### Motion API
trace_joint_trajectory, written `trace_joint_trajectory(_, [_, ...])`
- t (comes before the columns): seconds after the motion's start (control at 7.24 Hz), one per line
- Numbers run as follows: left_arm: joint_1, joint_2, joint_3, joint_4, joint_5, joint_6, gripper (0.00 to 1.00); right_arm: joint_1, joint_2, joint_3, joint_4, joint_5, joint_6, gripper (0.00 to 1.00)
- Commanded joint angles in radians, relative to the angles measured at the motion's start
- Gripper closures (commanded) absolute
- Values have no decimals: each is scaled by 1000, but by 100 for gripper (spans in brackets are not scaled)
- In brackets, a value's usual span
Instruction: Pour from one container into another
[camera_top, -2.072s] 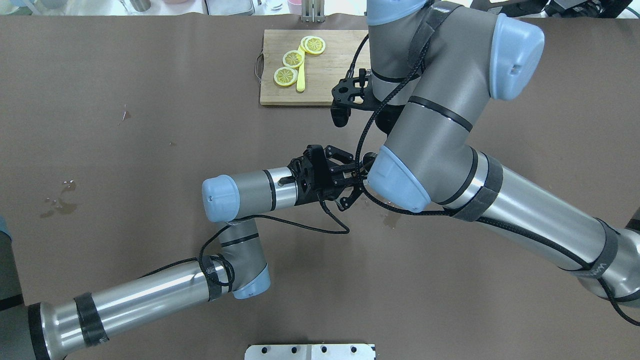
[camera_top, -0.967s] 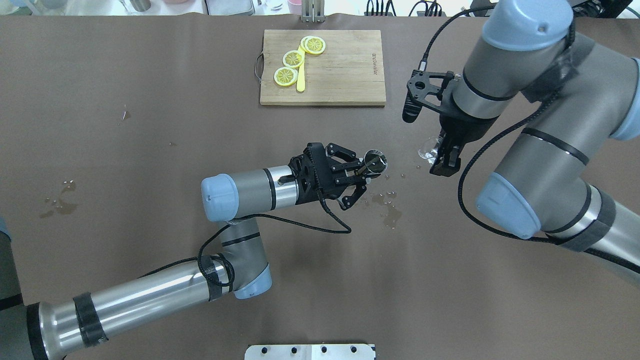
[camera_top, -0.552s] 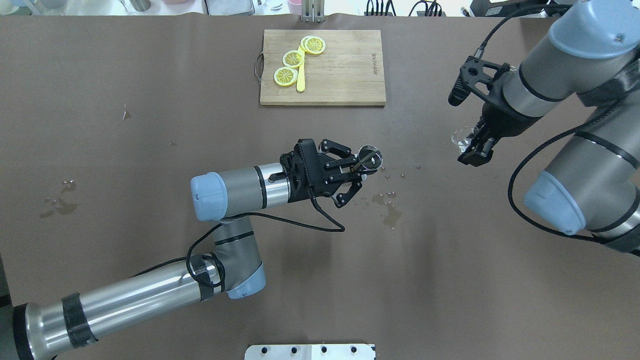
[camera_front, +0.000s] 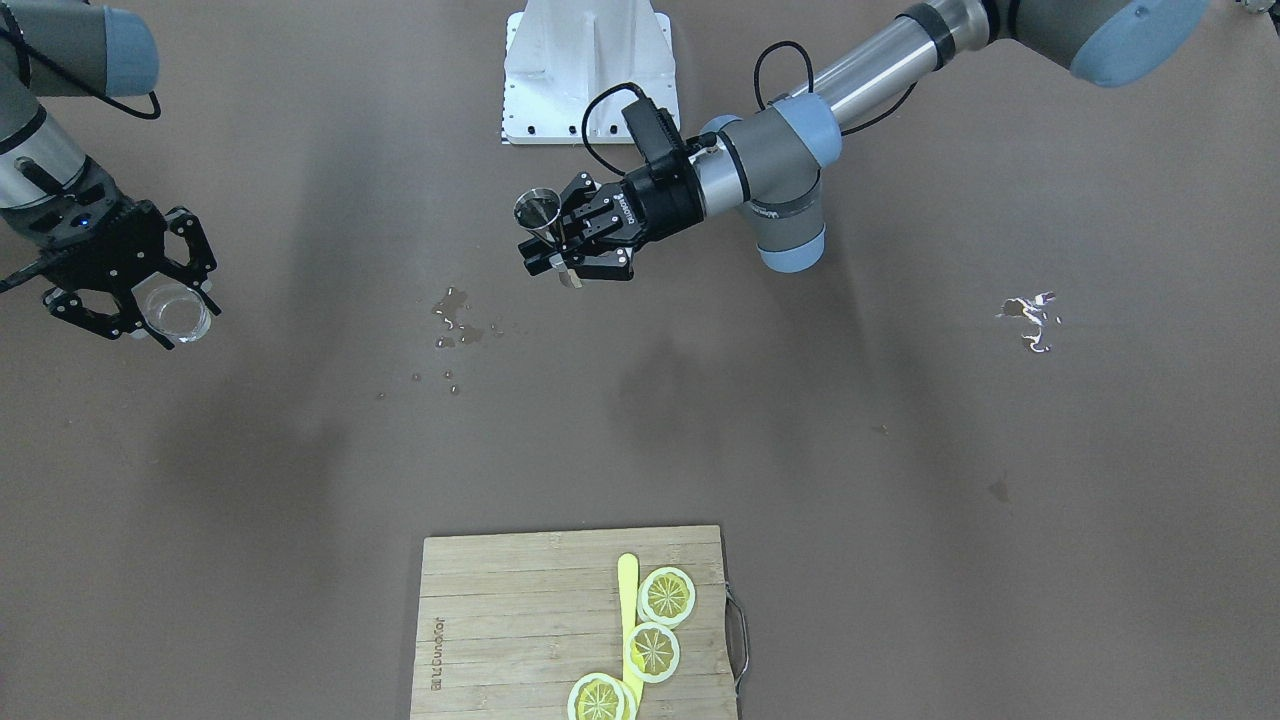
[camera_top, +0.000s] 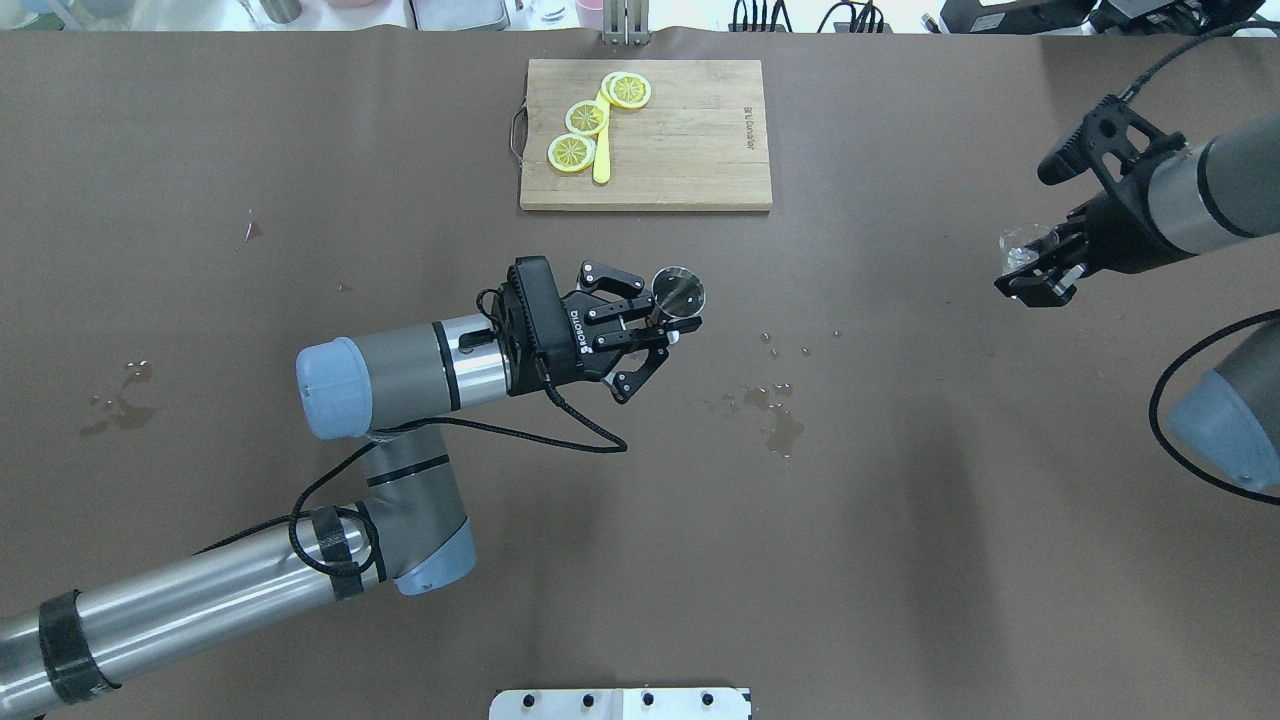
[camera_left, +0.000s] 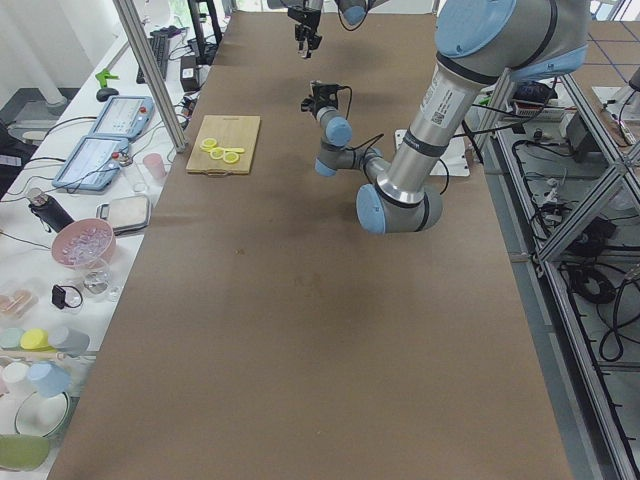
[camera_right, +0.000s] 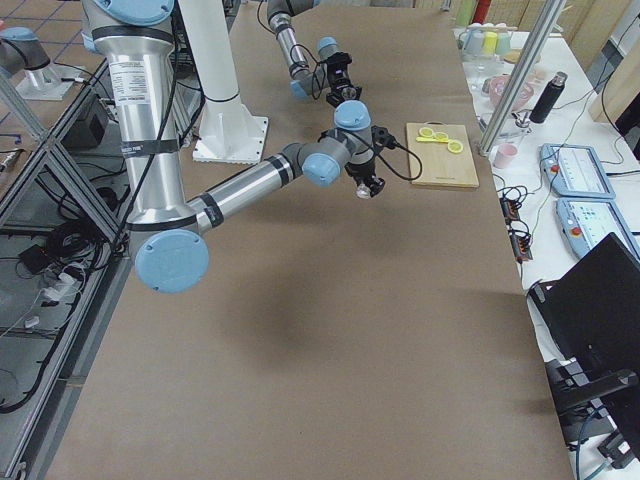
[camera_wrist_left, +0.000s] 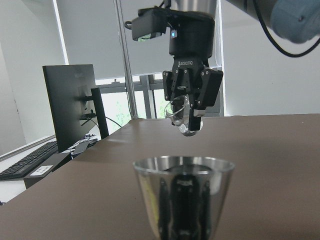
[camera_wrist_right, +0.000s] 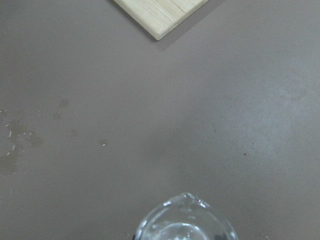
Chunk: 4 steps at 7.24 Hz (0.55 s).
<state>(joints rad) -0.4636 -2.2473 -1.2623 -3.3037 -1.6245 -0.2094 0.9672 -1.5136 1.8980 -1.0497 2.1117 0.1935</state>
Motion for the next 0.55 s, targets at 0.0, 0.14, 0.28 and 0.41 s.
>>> trace_joint_trajectory(0.0, [-12, 58, -60, -1, 21, -40, 100, 1, -59, -200, 407, -10, 86, 100])
trace_joint_trajectory(0.14, [-23, 75, -68, -2, 28, -68, 100, -1, -62, -277, 530, -44, 151, 100])
trace_joint_trajectory(0.28, [-32, 98, -93, -1, 75, -86, 100, -2, -60, -316, 590, -50, 159, 100])
trace_joint_trajectory(0.41, [-30, 145, -150, 9, 133, -90, 100, -2, -63, -321, 599, -53, 158, 100])
